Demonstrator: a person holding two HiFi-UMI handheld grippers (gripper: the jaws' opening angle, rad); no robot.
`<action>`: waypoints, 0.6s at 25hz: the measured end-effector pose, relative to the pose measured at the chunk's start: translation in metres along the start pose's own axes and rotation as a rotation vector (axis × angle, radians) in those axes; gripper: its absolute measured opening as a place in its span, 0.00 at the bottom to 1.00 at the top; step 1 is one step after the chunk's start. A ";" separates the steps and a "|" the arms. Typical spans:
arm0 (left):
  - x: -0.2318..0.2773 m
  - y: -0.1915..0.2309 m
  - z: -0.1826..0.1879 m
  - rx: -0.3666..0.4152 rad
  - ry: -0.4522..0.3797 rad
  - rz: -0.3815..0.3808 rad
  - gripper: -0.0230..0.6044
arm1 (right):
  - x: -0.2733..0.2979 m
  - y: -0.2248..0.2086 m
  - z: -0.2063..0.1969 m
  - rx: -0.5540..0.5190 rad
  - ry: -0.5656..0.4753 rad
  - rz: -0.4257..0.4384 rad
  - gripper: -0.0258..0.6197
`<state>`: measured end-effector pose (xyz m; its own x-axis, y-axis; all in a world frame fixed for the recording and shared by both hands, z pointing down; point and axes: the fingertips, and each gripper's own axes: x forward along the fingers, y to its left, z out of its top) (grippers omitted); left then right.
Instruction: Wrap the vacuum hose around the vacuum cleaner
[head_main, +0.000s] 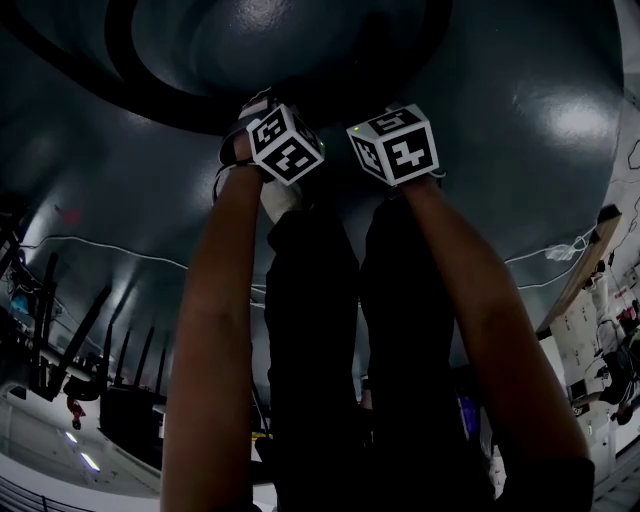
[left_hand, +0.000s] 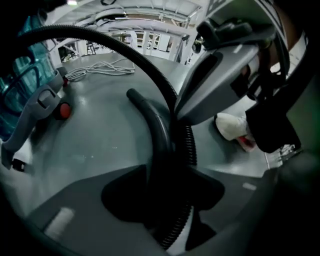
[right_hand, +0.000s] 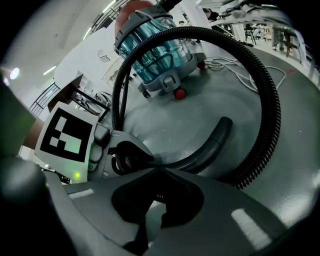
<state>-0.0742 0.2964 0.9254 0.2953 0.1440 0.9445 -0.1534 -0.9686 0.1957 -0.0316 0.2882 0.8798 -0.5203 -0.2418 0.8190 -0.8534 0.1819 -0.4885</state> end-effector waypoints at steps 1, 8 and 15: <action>0.003 -0.001 -0.002 0.011 0.011 -0.012 0.38 | 0.000 -0.001 -0.001 -0.003 0.000 -0.001 0.03; 0.011 0.007 -0.007 -0.066 0.045 -0.074 0.35 | 0.005 -0.006 0.003 -0.008 -0.004 0.003 0.03; 0.019 0.007 -0.009 -0.077 0.139 -0.085 0.38 | 0.009 -0.012 0.002 0.009 0.003 -0.005 0.03</action>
<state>-0.0784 0.2939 0.9476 0.1779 0.2562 0.9501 -0.2064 -0.9343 0.2906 -0.0262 0.2821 0.8925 -0.5158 -0.2402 0.8224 -0.8564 0.1722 -0.4868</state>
